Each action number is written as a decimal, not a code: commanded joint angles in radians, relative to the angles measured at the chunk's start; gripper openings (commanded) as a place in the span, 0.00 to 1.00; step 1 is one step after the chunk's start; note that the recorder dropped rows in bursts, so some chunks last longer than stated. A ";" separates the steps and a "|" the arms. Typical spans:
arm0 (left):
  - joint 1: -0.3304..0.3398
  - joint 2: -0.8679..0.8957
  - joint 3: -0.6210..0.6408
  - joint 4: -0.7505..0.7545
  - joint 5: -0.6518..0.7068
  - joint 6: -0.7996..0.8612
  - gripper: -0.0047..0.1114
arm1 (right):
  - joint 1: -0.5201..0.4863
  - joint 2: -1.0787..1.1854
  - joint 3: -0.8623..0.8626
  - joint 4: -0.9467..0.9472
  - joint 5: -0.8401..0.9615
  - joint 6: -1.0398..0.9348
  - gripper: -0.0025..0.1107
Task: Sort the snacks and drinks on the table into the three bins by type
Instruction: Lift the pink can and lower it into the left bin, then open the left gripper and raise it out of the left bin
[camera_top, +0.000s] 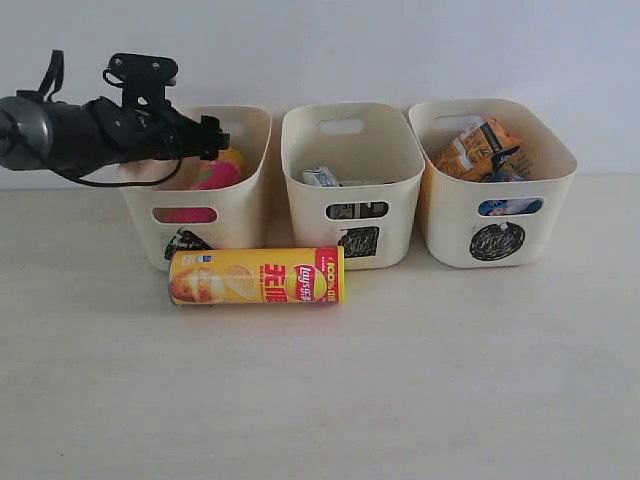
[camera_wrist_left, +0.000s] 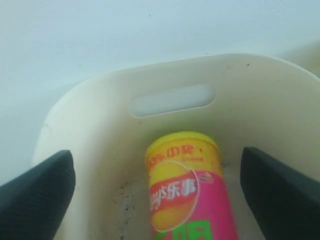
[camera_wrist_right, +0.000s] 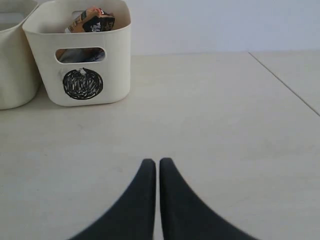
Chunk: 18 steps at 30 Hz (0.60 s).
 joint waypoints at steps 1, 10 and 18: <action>0.001 -0.049 -0.008 -0.002 0.028 -0.009 0.76 | -0.003 -0.005 0.004 -0.002 -0.004 0.001 0.02; 0.001 -0.182 -0.008 0.106 0.264 0.085 0.49 | -0.003 -0.005 0.004 -0.002 -0.004 0.001 0.02; 0.001 -0.247 -0.008 0.203 0.506 0.093 0.07 | -0.003 -0.005 0.004 -0.002 -0.006 0.001 0.02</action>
